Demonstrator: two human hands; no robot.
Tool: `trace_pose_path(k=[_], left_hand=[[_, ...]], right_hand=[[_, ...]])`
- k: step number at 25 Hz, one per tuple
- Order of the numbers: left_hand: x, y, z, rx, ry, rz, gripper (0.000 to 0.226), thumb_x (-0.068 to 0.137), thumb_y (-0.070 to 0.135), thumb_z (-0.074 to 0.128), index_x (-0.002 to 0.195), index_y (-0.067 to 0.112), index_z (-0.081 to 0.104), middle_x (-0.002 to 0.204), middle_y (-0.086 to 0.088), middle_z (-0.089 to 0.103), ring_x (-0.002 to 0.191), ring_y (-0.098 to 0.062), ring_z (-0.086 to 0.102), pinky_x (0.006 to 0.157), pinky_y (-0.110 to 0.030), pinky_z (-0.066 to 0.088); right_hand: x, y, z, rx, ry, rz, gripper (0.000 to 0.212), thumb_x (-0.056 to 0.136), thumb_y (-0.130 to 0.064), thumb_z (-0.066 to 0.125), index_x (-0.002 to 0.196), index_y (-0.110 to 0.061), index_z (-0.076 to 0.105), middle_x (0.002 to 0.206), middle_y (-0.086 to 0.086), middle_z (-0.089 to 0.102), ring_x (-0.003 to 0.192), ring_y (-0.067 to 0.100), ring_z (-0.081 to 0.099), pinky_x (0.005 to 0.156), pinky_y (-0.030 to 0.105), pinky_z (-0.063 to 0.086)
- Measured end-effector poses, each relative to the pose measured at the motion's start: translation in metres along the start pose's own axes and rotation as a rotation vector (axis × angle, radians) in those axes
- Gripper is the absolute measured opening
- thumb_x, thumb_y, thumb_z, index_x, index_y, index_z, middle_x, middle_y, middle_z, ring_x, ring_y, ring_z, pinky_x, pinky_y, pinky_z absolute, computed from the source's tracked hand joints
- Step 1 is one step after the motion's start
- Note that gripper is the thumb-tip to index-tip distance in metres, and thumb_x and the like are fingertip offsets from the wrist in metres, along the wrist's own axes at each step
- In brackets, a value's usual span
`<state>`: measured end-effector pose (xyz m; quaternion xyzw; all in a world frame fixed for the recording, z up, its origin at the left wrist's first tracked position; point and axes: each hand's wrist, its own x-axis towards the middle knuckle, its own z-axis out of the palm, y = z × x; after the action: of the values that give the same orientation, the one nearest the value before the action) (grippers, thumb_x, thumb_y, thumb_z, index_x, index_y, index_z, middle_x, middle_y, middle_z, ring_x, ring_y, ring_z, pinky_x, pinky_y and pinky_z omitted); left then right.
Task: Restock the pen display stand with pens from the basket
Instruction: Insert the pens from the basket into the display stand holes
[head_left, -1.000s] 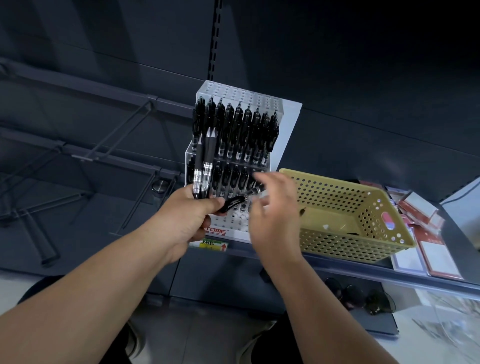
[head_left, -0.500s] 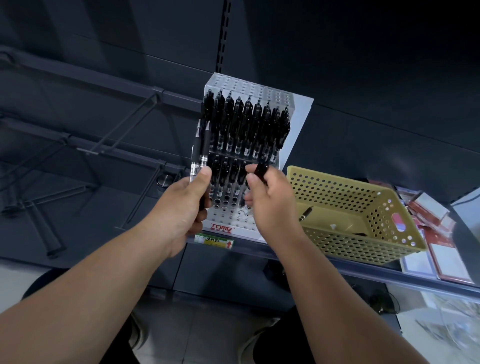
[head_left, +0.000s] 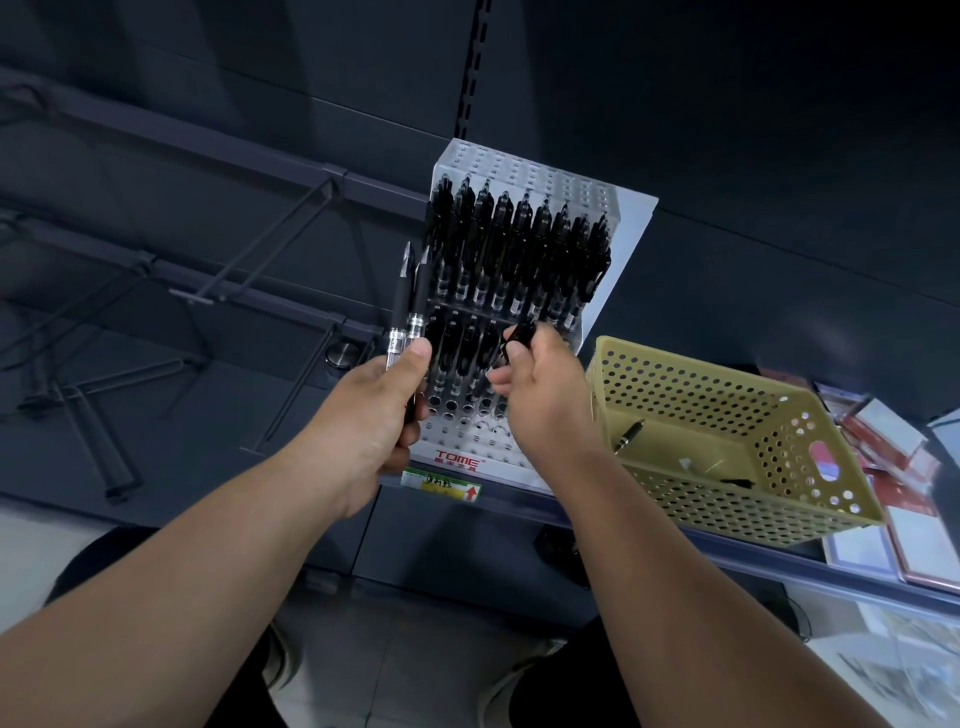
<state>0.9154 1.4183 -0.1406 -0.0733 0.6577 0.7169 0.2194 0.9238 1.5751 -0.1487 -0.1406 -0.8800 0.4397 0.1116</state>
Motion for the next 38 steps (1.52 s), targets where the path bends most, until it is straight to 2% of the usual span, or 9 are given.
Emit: trace_pose_path(k=[3,6,10,14,18,25,30,34,38], left_hand=[[0.001,0.000,-0.003,0.016,0.002,-0.001,0.039,0.093,0.052,0.047,0.080,0.015,0.047,0.066,0.000,0.047,0.050,-0.009,0.036,0.035,-0.016,0.024],[0.001,0.001,-0.005,0.016,0.002,-0.003,0.039,0.092,0.052,0.047,0.081,0.015,0.047,0.066,0.000,0.048,0.050,-0.009,0.036,0.035,-0.016,0.025],[0.002,0.002,-0.005,0.014,0.004,-0.007,0.040,0.093,0.052,0.047,0.080,0.014,0.046,0.066,-0.001,0.047,0.048,-0.009,0.036,0.034,-0.016,0.024],[0.001,0.004,-0.005,-0.003,-0.012,-0.039,0.041,0.092,0.053,0.049,0.077,0.015,0.047,0.065,-0.001,0.047,0.047,-0.009,0.035,0.033,-0.016,0.023],[-0.002,0.007,-0.005,-0.119,-0.031,-0.102,0.028,0.095,0.035,0.049,0.076,0.014,0.051,0.061,-0.001,0.050,0.045,-0.010,0.035,0.032,-0.016,0.019],[-0.015,0.011,-0.006,-0.022,-0.088,-0.011,0.014,0.094,0.025,0.057,0.091,0.012,0.060,0.070,-0.003,0.059,0.048,-0.008,0.042,0.033,-0.016,0.024],[-0.025,0.014,0.003,-0.060,-0.084,0.002,0.015,0.091,0.022,0.062,0.099,0.010,0.060,0.067,-0.006,0.067,0.043,-0.007,0.038,0.033,-0.015,0.023],[-0.030,0.013,0.015,-0.060,-0.105,-0.002,0.021,0.092,0.023,0.061,0.104,0.007,0.058,0.064,-0.006,0.065,0.039,-0.008,0.036,0.032,-0.015,0.021],[-0.034,0.012,0.022,-0.046,-0.154,0.002,0.031,0.093,0.030,0.059,0.108,0.003,0.059,0.064,-0.006,0.063,0.040,-0.008,0.036,0.032,-0.016,0.023]], right_hand=[[0.003,0.005,0.007,-0.017,-0.044,0.010,0.035,0.106,-0.016,0.030,0.139,-0.006,0.040,0.108,0.008,0.063,0.113,0.012,0.058,0.050,0.004,0.041],[0.005,0.008,0.015,-0.104,-0.003,-0.024,0.035,0.105,-0.019,0.037,0.138,-0.011,0.045,0.104,0.004,0.067,0.099,0.013,0.063,0.050,0.011,0.043],[0.010,0.010,0.020,-0.197,0.056,-0.032,0.023,0.102,-0.024,0.046,0.118,-0.010,0.055,0.086,0.005,0.066,0.074,0.021,0.064,0.060,0.042,0.055],[0.011,0.014,0.023,-0.249,0.026,0.023,0.017,0.101,-0.022,0.047,0.104,-0.008,0.057,0.077,0.005,0.062,0.055,0.014,0.047,0.044,0.025,0.033],[0.011,0.011,0.022,-0.289,0.004,0.033,0.019,0.102,-0.021,0.046,0.094,-0.006,0.056,0.065,0.004,0.054,0.050,0.014,0.042,0.043,0.025,0.028],[-0.009,0.009,0.006,-0.063,0.021,0.113,0.011,0.099,-0.029,0.051,0.096,-0.023,0.060,0.080,-0.003,0.067,0.067,0.016,0.063,0.056,0.032,0.049],[-0.038,0.009,-0.005,0.024,0.167,-0.146,0.019,0.096,-0.019,0.056,0.110,-0.031,0.063,0.104,-0.017,0.060,0.087,0.009,0.063,0.081,0.040,0.055],[-0.050,0.003,-0.012,-0.126,0.216,-0.530,0.033,0.089,-0.004,0.059,0.120,-0.017,0.066,0.119,-0.009,0.052,0.090,0.005,0.057,0.082,0.024,0.052],[-0.051,0.005,-0.009,-0.227,0.203,-0.636,0.031,0.082,-0.001,0.053,0.107,-0.009,0.069,0.113,0.004,0.064,0.094,0.020,0.064,0.078,0.034,0.057]])
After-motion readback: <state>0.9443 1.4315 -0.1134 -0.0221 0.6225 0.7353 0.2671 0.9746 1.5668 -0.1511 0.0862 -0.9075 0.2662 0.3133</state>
